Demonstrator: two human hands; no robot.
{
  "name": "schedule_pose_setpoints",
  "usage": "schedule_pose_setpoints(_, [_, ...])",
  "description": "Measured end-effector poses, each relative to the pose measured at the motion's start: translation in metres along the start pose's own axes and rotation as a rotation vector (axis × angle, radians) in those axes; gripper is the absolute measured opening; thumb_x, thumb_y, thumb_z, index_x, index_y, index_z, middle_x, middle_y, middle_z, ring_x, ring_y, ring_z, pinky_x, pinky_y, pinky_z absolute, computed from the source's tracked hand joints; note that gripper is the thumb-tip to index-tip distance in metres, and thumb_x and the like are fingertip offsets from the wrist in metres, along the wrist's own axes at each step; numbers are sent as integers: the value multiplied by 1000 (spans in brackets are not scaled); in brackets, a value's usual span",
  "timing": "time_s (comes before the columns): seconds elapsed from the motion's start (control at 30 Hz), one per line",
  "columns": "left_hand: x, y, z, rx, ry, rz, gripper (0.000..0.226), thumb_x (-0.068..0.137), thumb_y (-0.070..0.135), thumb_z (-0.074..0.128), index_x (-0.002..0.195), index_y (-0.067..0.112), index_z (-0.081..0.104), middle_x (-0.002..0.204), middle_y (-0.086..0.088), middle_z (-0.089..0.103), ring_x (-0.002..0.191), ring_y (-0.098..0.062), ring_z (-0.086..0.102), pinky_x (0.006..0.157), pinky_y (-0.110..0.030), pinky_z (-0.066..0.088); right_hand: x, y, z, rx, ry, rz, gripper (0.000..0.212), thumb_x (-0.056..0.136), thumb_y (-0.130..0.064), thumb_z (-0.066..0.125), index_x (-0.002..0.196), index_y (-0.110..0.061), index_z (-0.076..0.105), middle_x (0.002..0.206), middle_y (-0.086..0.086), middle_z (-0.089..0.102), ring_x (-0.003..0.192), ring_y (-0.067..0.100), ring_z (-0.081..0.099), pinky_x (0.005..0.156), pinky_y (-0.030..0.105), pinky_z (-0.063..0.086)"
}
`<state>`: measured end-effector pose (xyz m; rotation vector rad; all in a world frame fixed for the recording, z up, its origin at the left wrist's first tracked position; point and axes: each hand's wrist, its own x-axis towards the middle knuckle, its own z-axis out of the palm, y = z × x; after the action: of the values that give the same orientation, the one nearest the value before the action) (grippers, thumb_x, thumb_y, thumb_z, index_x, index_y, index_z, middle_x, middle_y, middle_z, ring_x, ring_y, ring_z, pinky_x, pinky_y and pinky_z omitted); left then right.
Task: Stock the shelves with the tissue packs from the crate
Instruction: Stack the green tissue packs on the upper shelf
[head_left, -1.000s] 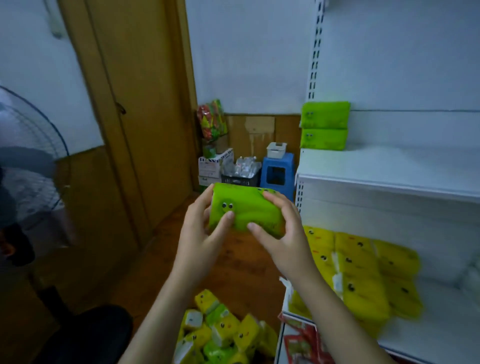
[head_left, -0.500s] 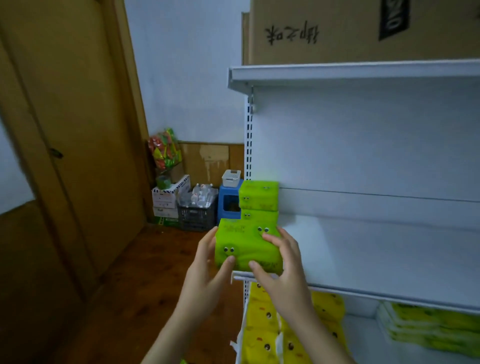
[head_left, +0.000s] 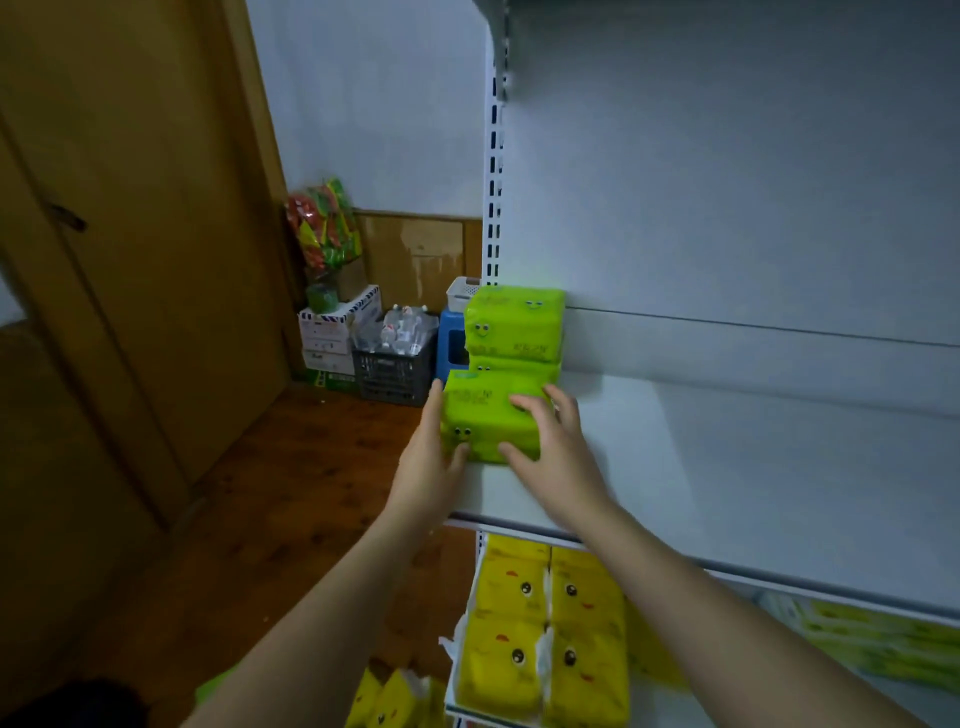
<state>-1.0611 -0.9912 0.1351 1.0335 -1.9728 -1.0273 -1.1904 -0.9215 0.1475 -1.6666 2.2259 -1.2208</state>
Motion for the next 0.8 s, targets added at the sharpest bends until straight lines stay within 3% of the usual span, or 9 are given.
schedule_pose_setpoints(0.1, [-1,-6,9,49,26,8,83,95,12,50,148,28,-11,136,-4,50,103,-18,59,65,-19,43,8,4,9,11,52,17,49,85,-23,64,131,-23,46,151,4,18,135,20,33,98,26,34])
schedule_pose_setpoints(0.13, [-2,-8,12,34,44,16,83,95,13,50,148,28,-13,136,-3,50,98,-16,58,63,-20,42,10,5,11,8,75,24,49,85,-25,64,131,-23,46,151,4,18,134,21,34,97,27,35])
schedule_pose_setpoints(0.27, [3,-15,17,-55,25,1,82,93,19,54,150,28,-4,141,6,46,113,-21,56,85,-36,47,15,9,16,-17,114,33,49,85,-28,64,130,-24,46,151,4,20,130,23,39,96,32,38])
schedule_pose_setpoints(0.4, [4,-23,16,-171,-30,22,73,91,19,57,150,25,14,141,7,46,126,-13,49,102,-33,44,13,13,15,37,150,30,47,84,-23,66,128,-23,49,149,4,23,131,20,37,96,30,37])
schedule_pose_setpoints(0.57, [3,-22,15,-216,-84,45,56,94,18,53,144,25,31,135,10,52,126,-3,46,104,-21,39,8,14,15,58,226,48,44,82,-17,65,124,-21,52,145,4,29,122,17,44,90,24,38])
schedule_pose_setpoints(0.7, [4,-26,14,-194,-160,25,53,94,29,52,144,27,34,137,13,50,127,-3,45,109,-32,36,7,15,14,117,302,123,44,78,-11,65,121,-20,56,136,8,36,113,23,52,88,27,42])
schedule_pose_setpoints(0.8, [6,-24,14,-173,-188,0,53,94,31,51,144,28,35,138,11,49,125,-3,47,105,-28,39,8,14,15,123,308,144,44,78,-12,65,120,-20,55,132,8,38,111,24,53,85,28,43])
